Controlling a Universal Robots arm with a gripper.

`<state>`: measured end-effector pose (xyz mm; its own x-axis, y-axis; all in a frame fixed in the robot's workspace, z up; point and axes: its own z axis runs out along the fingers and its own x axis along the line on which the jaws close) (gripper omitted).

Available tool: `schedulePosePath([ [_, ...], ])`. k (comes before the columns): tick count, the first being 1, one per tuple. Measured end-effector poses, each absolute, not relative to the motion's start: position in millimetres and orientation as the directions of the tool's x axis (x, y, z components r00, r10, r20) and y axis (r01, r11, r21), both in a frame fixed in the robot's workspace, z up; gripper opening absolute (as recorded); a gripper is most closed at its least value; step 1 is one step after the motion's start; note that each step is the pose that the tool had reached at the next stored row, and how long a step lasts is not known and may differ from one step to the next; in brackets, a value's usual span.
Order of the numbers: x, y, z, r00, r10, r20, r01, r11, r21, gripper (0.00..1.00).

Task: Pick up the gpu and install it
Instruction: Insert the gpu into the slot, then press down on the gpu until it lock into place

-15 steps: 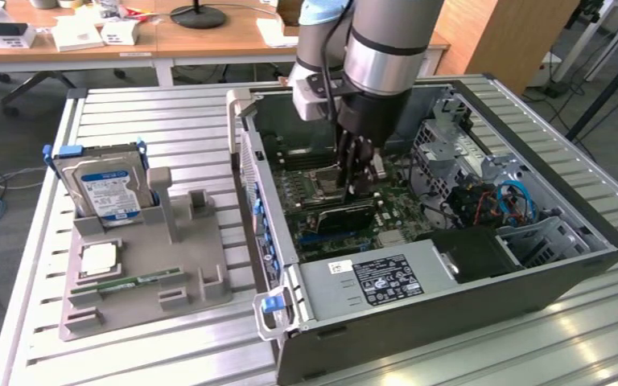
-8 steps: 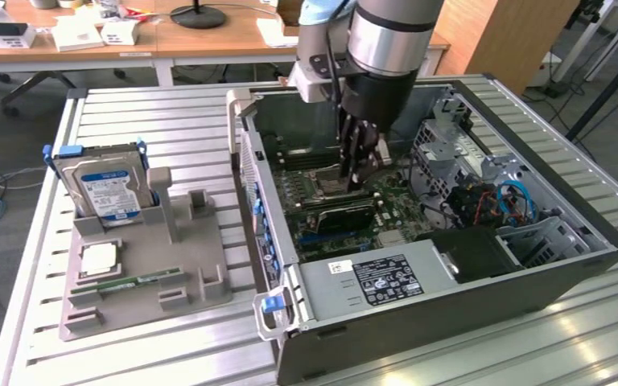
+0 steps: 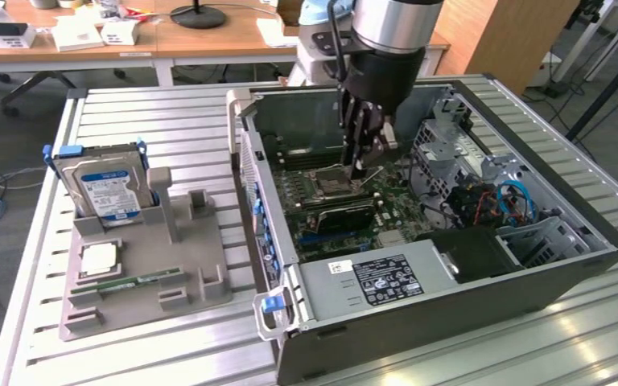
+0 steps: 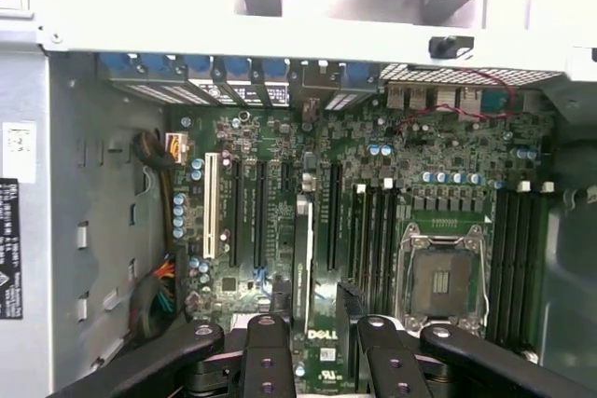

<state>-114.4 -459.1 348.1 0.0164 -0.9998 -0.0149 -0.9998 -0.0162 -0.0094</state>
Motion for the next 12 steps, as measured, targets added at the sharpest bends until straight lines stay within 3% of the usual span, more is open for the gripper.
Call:
schedulePosePath([
  [12,-114.4,-459.1,359.3,0.016,-1.000,-0.015,-1.000,-0.016,-0.009,0.33],
])
